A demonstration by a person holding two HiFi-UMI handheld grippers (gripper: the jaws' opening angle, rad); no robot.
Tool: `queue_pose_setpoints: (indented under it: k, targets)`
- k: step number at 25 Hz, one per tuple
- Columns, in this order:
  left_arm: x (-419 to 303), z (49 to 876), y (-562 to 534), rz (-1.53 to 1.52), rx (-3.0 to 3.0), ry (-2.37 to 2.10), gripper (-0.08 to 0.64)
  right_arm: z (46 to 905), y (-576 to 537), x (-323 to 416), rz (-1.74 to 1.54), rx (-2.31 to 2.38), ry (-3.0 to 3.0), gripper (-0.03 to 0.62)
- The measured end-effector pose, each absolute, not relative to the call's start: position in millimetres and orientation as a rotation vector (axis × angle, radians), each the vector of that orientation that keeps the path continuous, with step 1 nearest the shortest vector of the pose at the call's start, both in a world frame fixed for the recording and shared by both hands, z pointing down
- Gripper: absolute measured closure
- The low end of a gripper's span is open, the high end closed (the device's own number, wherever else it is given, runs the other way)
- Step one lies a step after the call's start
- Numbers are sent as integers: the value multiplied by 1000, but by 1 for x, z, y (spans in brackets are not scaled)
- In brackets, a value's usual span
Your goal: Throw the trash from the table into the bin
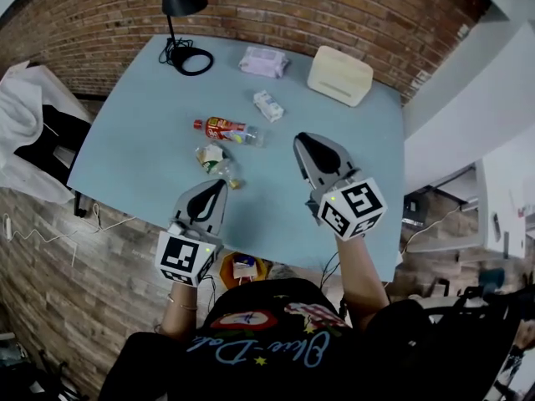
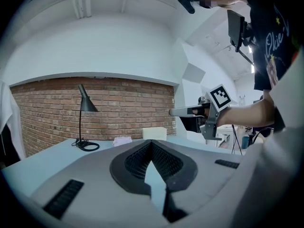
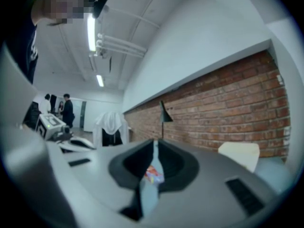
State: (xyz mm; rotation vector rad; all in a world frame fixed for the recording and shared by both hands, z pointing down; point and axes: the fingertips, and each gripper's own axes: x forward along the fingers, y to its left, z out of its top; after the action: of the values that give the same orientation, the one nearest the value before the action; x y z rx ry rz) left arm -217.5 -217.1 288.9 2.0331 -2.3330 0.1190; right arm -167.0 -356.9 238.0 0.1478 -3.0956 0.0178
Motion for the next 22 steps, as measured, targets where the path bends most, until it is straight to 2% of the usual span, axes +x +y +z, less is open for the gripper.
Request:
queue_pose_setpoints:
  k: [13,14,15,21,22]
  targets:
    - [-245,303,-254,159,1952,-2318,552,270,-421,-239,-52,100,-3004,580]
    - [-247,303,-257,149,1952,-2316,552,275,-426,-245,-57,97,-2992,575]
    - [-250,302,-259,132,1944,-2313,552,279,-430,-251,-66,95,-2979,518]
    - [-270,304,-268,124,1897,-2333,552,311,-451,-283,-78,79,-2904,508]
    - [-273,305,-269,125,1890,-2338,552,317,-455,-289,-75,73,-2884,486]
